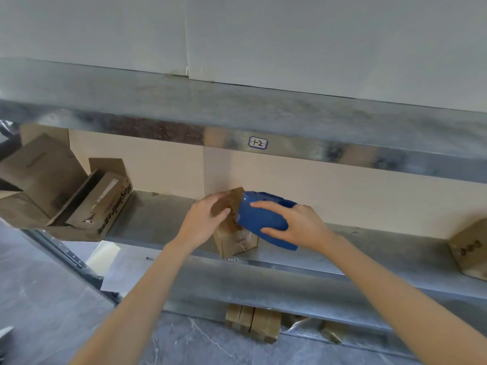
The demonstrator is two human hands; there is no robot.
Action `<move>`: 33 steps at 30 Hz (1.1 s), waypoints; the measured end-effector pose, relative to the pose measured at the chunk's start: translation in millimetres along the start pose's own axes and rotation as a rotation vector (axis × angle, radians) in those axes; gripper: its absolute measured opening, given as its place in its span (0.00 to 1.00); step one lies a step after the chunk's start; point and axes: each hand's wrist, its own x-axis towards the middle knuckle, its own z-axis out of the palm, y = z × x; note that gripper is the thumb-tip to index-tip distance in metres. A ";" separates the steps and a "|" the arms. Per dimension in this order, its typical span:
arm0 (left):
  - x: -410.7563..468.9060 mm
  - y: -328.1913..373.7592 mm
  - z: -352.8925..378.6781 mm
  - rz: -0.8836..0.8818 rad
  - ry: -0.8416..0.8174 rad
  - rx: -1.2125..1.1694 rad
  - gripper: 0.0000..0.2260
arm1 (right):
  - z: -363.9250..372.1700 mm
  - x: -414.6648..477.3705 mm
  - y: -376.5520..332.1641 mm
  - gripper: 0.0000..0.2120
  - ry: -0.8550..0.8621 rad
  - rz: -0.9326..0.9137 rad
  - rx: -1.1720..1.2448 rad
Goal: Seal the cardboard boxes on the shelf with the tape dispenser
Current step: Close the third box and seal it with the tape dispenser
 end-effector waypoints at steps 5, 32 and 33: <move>3.7 3.1 -8.1 -0.013 -0.214 -0.130 0.21 | 4.9 -6.4 -10.5 0.27 0.044 -0.144 -0.039; 6.1 -17.2 8.5 -0.037 -0.422 -0.307 0.22 | 0.4 -12.4 -20.9 0.26 -0.017 -0.189 -0.029; 6.5 -17.5 9.3 -0.036 -0.414 -0.298 0.21 | 0.2 -12.3 -20.4 0.26 -0.020 -0.190 -0.030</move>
